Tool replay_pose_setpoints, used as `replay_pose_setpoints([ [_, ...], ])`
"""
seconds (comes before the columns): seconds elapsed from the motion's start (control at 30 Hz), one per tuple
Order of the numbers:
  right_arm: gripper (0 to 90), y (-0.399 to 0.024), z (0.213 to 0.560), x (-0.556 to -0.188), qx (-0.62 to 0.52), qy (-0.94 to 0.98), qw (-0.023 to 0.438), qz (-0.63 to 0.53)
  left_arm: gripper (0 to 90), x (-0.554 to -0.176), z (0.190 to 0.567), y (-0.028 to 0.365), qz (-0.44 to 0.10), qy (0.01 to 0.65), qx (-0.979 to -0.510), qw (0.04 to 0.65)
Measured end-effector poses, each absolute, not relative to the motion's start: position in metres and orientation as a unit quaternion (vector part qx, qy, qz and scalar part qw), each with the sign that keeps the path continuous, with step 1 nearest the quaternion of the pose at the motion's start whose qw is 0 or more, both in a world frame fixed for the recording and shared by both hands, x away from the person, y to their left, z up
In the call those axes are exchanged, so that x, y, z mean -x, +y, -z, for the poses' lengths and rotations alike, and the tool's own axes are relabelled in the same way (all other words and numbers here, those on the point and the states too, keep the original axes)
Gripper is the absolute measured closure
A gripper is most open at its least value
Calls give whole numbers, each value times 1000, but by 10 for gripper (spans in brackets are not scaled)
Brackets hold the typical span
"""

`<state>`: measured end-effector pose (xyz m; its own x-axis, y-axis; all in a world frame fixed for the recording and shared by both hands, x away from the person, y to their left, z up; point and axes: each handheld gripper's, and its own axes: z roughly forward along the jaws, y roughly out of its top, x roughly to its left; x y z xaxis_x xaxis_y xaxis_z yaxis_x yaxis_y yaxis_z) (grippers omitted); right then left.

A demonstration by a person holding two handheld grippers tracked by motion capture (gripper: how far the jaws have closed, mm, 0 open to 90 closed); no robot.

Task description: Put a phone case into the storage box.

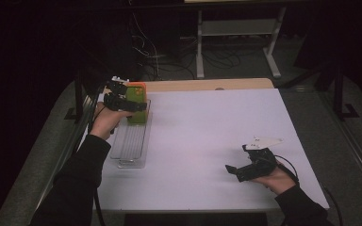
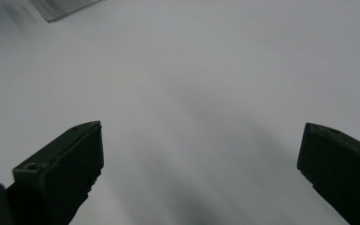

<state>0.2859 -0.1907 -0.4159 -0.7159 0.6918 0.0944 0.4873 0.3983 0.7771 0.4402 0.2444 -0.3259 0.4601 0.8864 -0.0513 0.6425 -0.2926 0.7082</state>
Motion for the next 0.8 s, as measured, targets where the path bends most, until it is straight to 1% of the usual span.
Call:
replay_pose_setpoints([
  [0.33,0,-193,413,-286,-357,823,123,-424,0,-400,322,240,-149,412,-805,401],
  [0.8,0,-196,409,-285,-352,819,120,-438,0,-347,344,239,-125,330,-827,438],
])
